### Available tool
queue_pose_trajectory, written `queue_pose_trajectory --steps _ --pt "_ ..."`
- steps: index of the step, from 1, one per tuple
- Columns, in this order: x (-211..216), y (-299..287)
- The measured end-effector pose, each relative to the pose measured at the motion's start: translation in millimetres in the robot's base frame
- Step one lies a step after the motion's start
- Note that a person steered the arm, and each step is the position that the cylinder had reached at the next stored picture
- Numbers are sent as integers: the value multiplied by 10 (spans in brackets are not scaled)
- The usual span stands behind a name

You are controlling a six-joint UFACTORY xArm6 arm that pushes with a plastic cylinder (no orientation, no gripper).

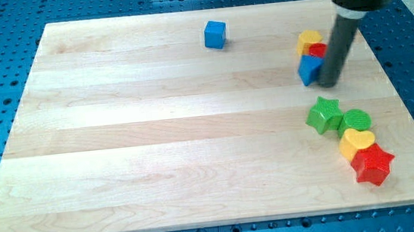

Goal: Move the blue triangle close towards blue cube

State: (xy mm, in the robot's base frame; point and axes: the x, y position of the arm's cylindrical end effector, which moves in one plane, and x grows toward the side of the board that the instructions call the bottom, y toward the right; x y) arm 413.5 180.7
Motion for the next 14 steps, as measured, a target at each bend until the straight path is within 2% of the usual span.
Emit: queue_pose_trajectory --steps 1,2,3,5,7,9,10,12,13,14 --pt "-97 -759" --pt "-123 -815" --pt "51 -657" --pt "-355 -525" --pt "-169 -503" --pt "-564 -152" --pt "-756 -361" --pt "-1193 38" --pt "-1450 -263" --pt "-1481 -959"
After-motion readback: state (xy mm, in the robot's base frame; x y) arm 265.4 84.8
